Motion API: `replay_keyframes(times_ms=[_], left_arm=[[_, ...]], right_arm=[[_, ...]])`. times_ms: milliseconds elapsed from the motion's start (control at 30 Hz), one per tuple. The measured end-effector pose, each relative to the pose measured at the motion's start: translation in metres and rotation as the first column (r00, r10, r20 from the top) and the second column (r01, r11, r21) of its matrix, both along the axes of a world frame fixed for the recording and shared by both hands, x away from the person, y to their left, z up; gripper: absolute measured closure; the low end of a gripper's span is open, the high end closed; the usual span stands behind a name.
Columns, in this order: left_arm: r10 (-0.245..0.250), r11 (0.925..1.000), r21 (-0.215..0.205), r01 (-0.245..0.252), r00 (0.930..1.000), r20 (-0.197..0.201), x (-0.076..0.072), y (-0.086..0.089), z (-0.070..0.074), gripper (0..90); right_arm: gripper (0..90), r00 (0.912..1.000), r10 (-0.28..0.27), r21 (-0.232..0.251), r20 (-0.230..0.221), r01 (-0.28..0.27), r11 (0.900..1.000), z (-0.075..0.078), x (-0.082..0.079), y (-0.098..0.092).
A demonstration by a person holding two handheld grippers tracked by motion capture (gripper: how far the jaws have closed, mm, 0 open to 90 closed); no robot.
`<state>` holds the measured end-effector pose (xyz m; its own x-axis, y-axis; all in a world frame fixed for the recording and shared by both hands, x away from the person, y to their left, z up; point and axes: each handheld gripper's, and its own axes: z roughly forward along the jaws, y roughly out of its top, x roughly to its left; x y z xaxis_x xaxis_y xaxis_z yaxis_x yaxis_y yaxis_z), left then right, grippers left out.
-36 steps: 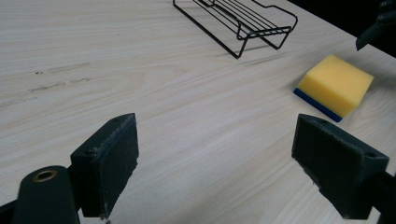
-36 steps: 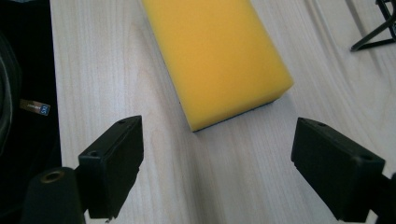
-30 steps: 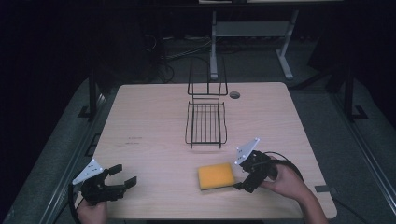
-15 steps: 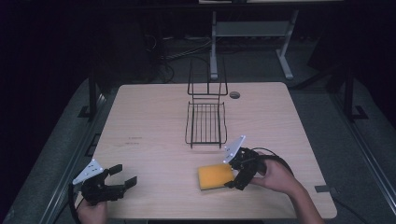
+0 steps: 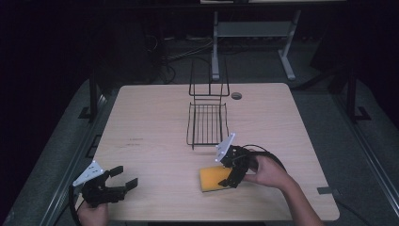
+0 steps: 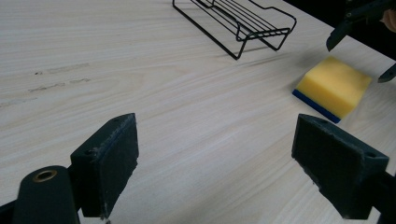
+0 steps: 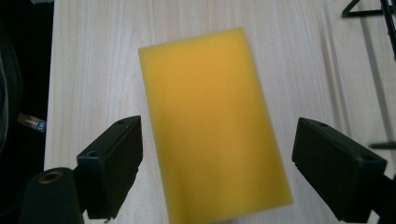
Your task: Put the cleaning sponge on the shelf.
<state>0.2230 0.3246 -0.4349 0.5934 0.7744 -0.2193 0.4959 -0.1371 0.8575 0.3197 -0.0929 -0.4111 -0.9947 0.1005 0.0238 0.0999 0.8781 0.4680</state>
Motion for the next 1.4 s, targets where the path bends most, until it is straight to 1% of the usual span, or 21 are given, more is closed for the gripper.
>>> replay_keyframes(times_ms=[67,300,500,567,633,667,700,800,900,1000,1200,1400], left_arm=[[0.0,1.0,0.0,0.0,1.0,0.0,0.0,0.0,0.0,14.0],[-0.001,1.0,0.0,0.001,1.0,0.0,0.0,0.0,0.0,14.0],[-0.001,1.0,0.0,0.001,1.0,0.0,0.0,0.0,0.0,14.0],[-0.002,1.0,0.001,0.002,1.0,-0.002,0.0,0.0,0.0,14.0],[-0.002,1.0,0.001,0.002,1.0,-0.002,0.0,0.0,0.0,14.0],[-0.002,1.0,0.001,0.002,1.0,-0.002,0.0,0.0,0.0,14.0],[-0.002,1.0,0.0,0.002,1.0,-0.001,0.0,0.0,0.0,14.0],[-0.001,1.0,-0.001,0.001,1.0,0.0,0.0,0.0,0.0,14.0],[-0.003,1.0,0.002,0.003,1.0,-0.002,0.0,0.0,0.0,14.1],[-0.005,1.0,0.003,0.005,1.0,-0.002,0.0,-0.001,0.0,14.1],[-0.005,1.0,0.003,0.005,1.0,-0.002,0.0,-0.001,0.0,14.0],[-0.002,1.0,-0.001,0.002,1.0,-0.003,0.001,0.0,0.0,14.0]], right_arm=[[15.8,1.0,0.002,0.001,-0.005,-0.002,1.0,-0.001,0.001,0.001],[15.8,0.9991,0.015,-0.005,-0.04,-0.015,1.0,-0.01,0.01,0.009],[15.8,0.998,0.023,-0.019,-0.059,-0.025,1.0,-0.015,0.01,0.013],[15.8,0.9974,0.027,-0.03,-0.066,-0.03,0.999,-0.018,0.008,0.015],[15.6,0.9972,0.029,-0.03,-0.069,-0.032,0.999,-0.02,0.007,0.015],[15.6,0.9972,0.029,-0.03,-0.069,-0.032,0.999,-0.02,0.007,0.015],[15.4,0.9978,0.031,-0.03,-0.059,-0.032,0.999,-0.021,0.005,0.016],[15.4,0.9978,0.031,-0.028,-0.058,-0.033,0.999,-0.021,0.004,0.016],[15.4,0.9984,0.034,-0.025,-0.044,-0.036,0.999,-0.023,0.001,0.016],[15.3,0.9989,0.025,-0.025,-0.04,-0.026,0.999,-0.024,0.0,0.015],[14.8,0.9995,0.023,-0.043,-0.021,-0.024,0.999,-0.028,-0.002,0.016],[14.8,0.9997,0.023,-0.044,-0.012,-0.024,0.999,-0.029,-0.003,0.016]])
